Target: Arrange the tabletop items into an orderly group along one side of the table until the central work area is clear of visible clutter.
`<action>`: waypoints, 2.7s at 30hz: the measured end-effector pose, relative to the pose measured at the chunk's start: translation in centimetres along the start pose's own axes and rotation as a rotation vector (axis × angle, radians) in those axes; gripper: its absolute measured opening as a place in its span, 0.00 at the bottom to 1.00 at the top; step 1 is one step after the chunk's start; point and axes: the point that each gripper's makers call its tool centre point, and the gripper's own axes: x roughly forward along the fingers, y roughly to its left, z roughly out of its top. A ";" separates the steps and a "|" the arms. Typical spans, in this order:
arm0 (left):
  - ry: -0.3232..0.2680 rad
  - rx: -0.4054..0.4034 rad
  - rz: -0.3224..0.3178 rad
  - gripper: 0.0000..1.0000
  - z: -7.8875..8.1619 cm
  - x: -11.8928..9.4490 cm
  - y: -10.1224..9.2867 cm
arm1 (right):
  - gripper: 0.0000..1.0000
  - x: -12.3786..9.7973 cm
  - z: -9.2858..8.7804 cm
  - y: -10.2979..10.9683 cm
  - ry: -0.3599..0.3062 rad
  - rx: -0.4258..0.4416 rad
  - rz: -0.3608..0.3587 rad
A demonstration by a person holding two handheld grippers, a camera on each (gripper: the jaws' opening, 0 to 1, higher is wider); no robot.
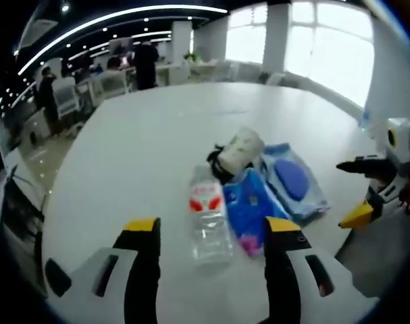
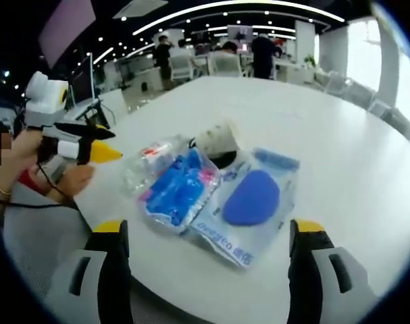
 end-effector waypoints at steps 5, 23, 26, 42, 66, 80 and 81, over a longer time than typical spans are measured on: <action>0.023 -0.006 -0.029 0.58 0.6 0.9 -0.3 | 0.98 -0.1 0.4 -0.2 -0.018 0.013 -0.004; 0.194 0.024 -0.025 0.53 0.6 5.4 0.6 | 0.98 -0.1 -0.1 -0.2 0.004 0.024 0.003; 0.209 0.017 -0.030 0.53 0.7 6.0 0.5 | 0.98 -0.1 -0.2 -0.2 0.007 0.023 0.002; 0.379 -0.002 -0.048 0.47 0.6 8.3 0.8 | 0.97 -0.2 -0.6 -0.6 0.032 -0.030 -0.032; 0.579 -0.061 -0.032 0.34 -0.8 10.3 0.8 | 0.97 -0.2 -0.4 -0.6 0.029 -0.027 -0.029; 0.647 -0.073 -0.019 0.35 -1.6 10.8 0.8 | 0.96 -0.1 -0.6 -0.4 0.042 -0.037 -0.017; 0.649 -0.072 -0.021 0.35 -1.6 10.8 0.8 | 0.96 -0.1 -0.6 -0.4 0.041 -0.038 -0.017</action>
